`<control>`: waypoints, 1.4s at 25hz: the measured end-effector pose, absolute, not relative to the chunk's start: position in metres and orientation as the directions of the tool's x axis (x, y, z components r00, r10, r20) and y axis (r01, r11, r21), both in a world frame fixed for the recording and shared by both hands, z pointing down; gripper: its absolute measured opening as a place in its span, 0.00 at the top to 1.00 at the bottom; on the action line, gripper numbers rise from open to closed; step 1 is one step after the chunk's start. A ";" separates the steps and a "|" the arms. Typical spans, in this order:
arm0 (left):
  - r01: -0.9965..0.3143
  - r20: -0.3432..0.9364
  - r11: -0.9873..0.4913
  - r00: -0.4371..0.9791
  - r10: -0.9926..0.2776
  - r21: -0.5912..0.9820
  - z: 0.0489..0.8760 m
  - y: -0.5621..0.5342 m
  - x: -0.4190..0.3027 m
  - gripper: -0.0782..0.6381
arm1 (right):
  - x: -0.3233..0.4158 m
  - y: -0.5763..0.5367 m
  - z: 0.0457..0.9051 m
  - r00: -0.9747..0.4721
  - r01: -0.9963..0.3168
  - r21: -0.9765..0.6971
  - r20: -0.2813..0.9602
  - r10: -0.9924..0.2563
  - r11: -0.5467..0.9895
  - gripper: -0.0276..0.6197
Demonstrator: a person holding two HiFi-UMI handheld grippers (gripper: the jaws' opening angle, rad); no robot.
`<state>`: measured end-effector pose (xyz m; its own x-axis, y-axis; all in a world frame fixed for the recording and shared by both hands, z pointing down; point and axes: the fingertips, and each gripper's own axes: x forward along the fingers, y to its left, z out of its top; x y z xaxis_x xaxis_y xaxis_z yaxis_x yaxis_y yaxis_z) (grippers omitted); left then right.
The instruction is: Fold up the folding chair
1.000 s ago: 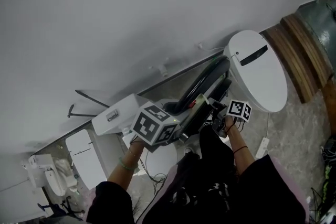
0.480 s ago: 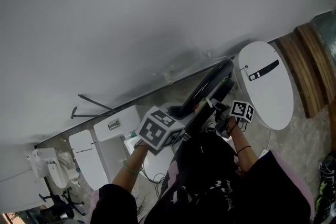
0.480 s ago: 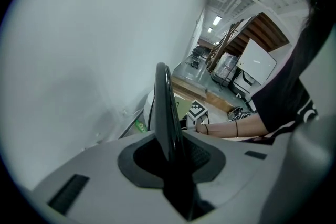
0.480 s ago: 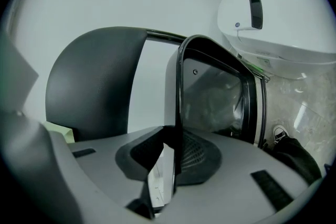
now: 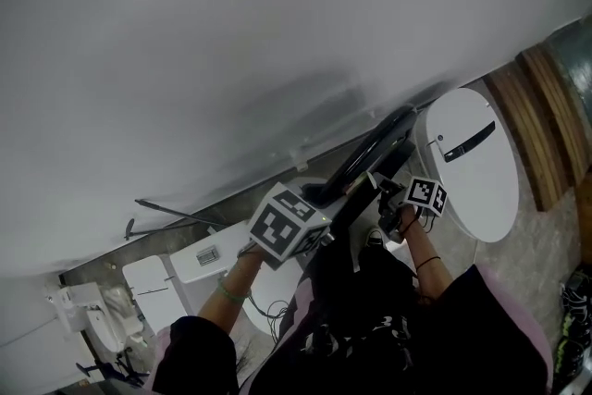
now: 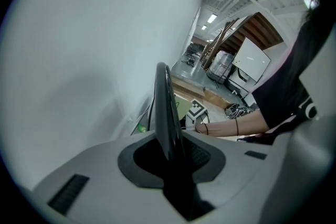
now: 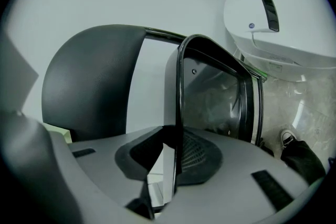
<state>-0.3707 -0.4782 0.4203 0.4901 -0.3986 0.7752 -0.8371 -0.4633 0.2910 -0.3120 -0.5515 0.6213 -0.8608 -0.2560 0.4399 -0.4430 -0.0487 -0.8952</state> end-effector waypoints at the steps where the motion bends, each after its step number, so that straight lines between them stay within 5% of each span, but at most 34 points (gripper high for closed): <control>1: -0.834 0.777 -0.471 0.492 -0.393 0.289 0.420 -0.485 -0.378 0.78 | -0.319 -0.558 0.621 -0.858 -0.442 -0.895 0.439 -0.266 -0.053 0.84; 18: -0.806 0.805 -0.522 0.492 -0.331 0.278 0.435 -0.575 -0.474 0.78 | -0.416 -0.644 0.644 -0.825 -0.428 -0.898 0.436 -0.359 -0.108 0.83; 35: -0.797 0.775 -0.515 0.531 -0.344 0.317 0.439 -0.621 -0.476 0.78 | -0.415 -0.678 0.650 -0.820 -0.405 -0.905 0.422 -0.387 -0.129 0.83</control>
